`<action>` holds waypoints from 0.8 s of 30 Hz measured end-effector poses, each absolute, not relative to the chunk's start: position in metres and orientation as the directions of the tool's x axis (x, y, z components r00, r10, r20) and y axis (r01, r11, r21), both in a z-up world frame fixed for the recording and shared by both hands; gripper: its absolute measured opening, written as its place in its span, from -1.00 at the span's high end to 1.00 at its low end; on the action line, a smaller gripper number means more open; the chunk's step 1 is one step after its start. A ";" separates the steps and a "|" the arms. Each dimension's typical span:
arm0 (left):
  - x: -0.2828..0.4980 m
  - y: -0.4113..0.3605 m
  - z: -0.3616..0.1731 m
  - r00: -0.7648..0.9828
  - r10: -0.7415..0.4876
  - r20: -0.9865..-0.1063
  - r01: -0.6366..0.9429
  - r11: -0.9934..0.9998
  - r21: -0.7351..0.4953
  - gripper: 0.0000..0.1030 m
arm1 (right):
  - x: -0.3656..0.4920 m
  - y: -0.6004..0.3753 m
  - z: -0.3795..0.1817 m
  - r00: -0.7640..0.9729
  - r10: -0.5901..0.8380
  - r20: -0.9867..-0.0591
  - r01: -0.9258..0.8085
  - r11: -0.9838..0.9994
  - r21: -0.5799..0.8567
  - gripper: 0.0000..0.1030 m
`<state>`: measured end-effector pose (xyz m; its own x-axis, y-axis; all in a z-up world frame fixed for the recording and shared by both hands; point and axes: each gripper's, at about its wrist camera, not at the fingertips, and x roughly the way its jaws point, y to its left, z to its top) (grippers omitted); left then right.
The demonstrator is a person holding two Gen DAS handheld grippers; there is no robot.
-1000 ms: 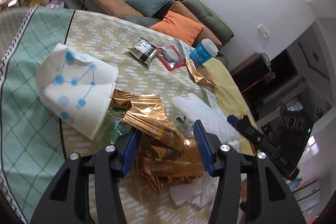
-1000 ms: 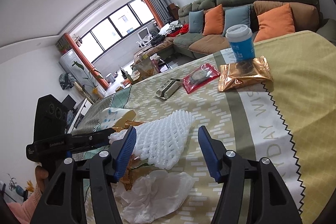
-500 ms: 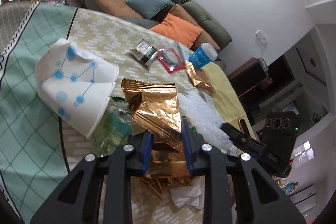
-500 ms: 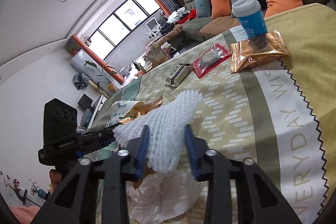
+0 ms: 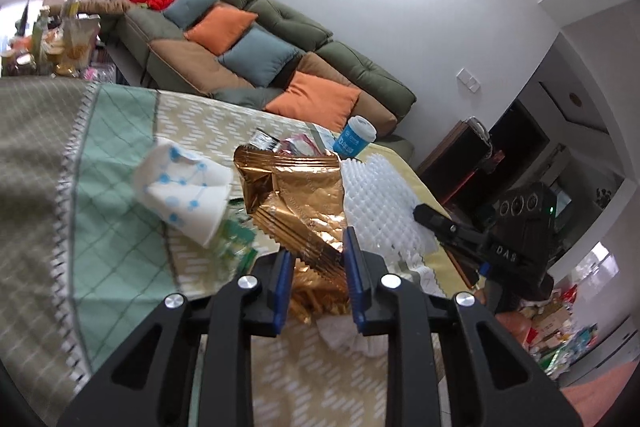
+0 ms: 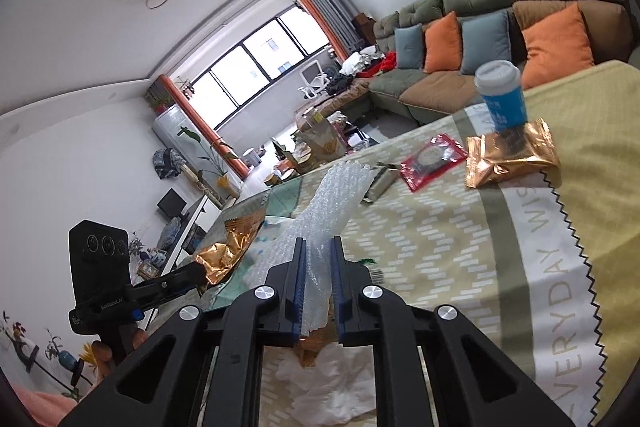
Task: Collect trash
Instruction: 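Carry wrapper and foam net to the teal bin and open both tools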
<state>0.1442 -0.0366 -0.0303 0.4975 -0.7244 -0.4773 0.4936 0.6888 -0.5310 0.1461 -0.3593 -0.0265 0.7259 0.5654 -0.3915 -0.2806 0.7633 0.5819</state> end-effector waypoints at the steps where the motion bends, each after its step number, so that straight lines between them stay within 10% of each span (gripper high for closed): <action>1: 0.139 -0.032 -0.029 0.505 -0.720 -0.476 0.495 0.693 -0.524 0.52 | 0.146 -0.355 -0.024 0.724 0.571 -0.388 -0.291 0.762 0.578 0.77; 24: 0.032 0.113 -0.031 0.731 -0.462 -0.502 0.252 0.867 -0.430 0.53 | 0.142 -0.195 -0.027 0.506 0.753 -0.421 -0.540 0.657 0.526 0.77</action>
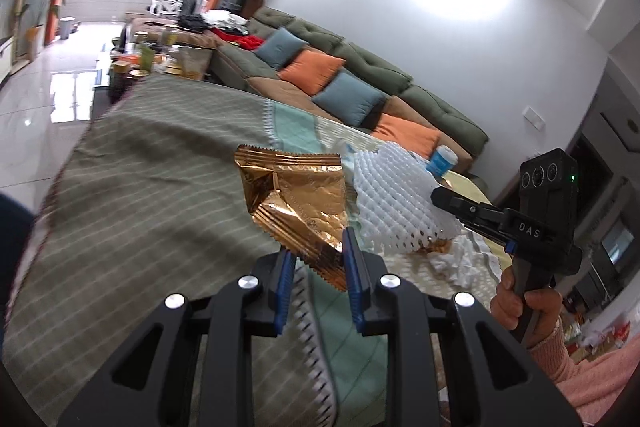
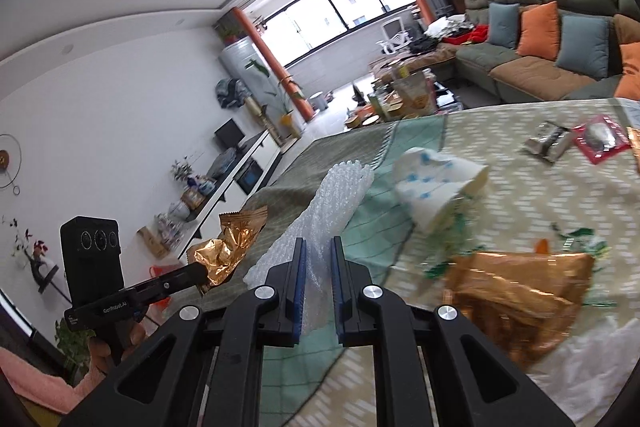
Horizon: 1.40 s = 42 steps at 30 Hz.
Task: Collect trash
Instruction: 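Carry wrapper and foam net to the teal bin and open both tools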
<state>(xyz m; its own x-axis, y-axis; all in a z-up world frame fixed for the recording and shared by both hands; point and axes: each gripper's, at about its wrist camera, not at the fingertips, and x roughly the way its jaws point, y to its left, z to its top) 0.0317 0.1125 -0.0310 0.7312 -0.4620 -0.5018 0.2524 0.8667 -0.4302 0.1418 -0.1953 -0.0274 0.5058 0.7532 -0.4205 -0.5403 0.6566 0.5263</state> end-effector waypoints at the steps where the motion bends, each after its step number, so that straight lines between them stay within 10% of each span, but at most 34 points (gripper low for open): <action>1: 0.028 0.118 -0.030 0.738 -0.452 -0.502 0.241 0.870 -0.430 0.53 | 0.142 -0.188 -0.028 0.494 0.760 -0.423 -0.549 0.650 0.526 0.76; 42: -0.068 0.319 -0.038 0.841 0.001 -0.541 -0.277 0.860 -0.428 0.53 | 0.138 0.072 -0.023 0.113 0.858 -0.501 -0.801 0.377 0.465 0.76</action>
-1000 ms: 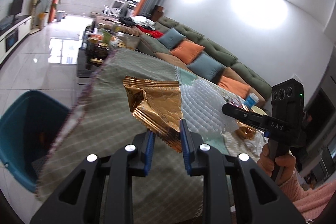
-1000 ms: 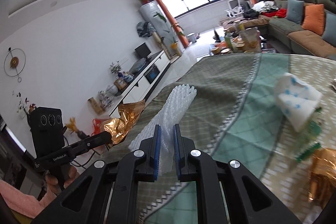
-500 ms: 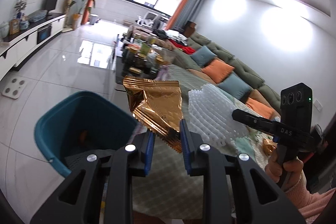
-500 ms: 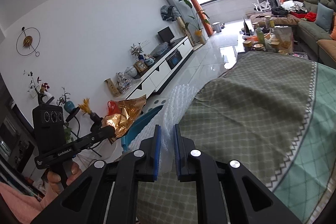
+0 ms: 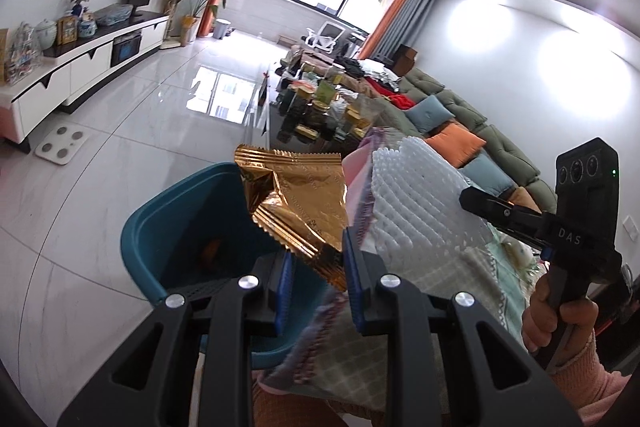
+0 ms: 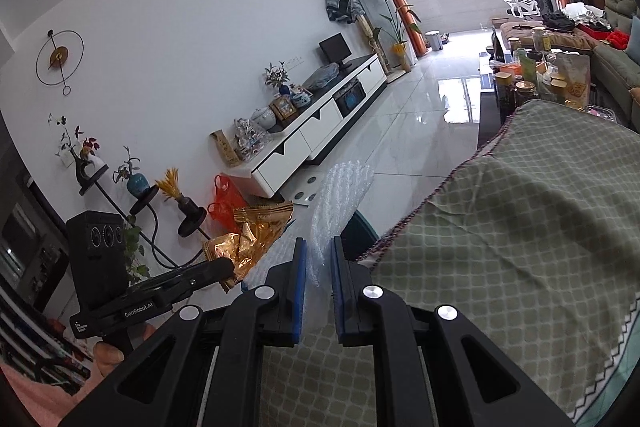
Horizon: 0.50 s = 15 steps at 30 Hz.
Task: Collect trash
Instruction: 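Carry wrapper and foam net to the teal bin and open both tools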
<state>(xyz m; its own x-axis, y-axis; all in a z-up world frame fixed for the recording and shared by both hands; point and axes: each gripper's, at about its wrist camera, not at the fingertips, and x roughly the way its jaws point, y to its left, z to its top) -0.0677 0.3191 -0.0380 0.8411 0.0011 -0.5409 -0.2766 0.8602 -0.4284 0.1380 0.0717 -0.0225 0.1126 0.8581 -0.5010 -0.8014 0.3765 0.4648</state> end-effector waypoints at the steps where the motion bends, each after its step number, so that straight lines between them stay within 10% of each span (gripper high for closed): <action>1: -0.068 0.322 -0.040 0.837 0.005 -0.547 -0.286 0.856 -0.430 0.53 | 0.139 0.077 -0.024 0.106 0.855 -0.507 -0.802 0.375 0.465 0.76; 15: -0.065 0.344 -0.065 0.807 0.008 -0.590 -0.348 0.815 -0.464 0.53 | 0.137 0.132 -0.041 0.077 0.793 -0.604 -0.810 0.403 0.425 0.76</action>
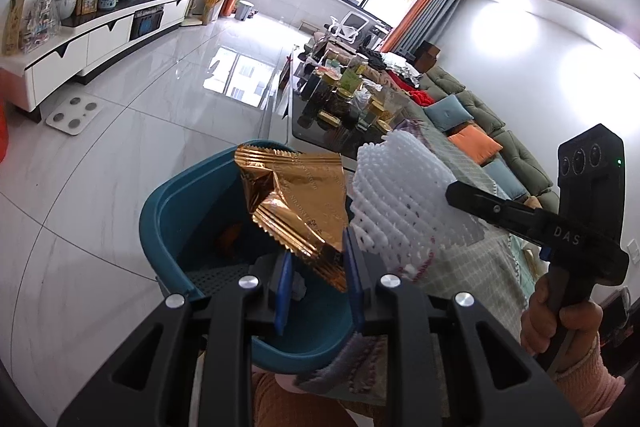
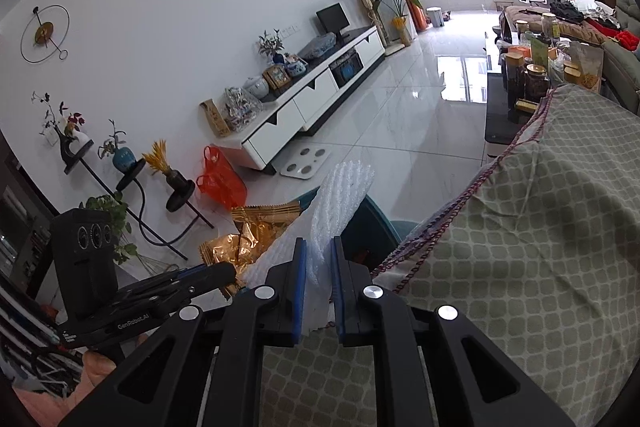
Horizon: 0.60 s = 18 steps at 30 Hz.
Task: Collect trash
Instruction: 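Carry wrapper and foam net to the teal bin and open both tools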
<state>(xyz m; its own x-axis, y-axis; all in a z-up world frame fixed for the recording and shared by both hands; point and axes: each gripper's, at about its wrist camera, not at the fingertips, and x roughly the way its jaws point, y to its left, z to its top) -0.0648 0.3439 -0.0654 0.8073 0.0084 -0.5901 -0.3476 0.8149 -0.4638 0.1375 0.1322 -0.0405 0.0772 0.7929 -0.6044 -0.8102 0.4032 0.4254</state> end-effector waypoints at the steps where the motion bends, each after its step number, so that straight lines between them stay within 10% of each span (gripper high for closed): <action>1: -0.064 0.343 -0.065 0.804 0.012 -0.594 -0.352 0.815 -0.460 0.53 | 0.137 0.135 -0.041 0.078 0.789 -0.609 -0.810 0.406 0.423 0.76; 18: -0.046 0.350 -0.087 0.755 0.028 -0.655 -0.401 0.811 -0.427 0.52 | 0.139 0.169 -0.063 0.037 0.726 -0.686 -0.809 0.425 0.406 0.66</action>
<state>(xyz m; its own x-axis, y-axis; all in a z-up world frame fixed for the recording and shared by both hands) -0.0464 0.3498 -0.0870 0.7551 0.0285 -0.6550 -0.4008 0.8107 -0.4268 0.1389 0.1692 -0.0628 0.0372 0.7264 -0.6862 -0.8088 0.4252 0.4063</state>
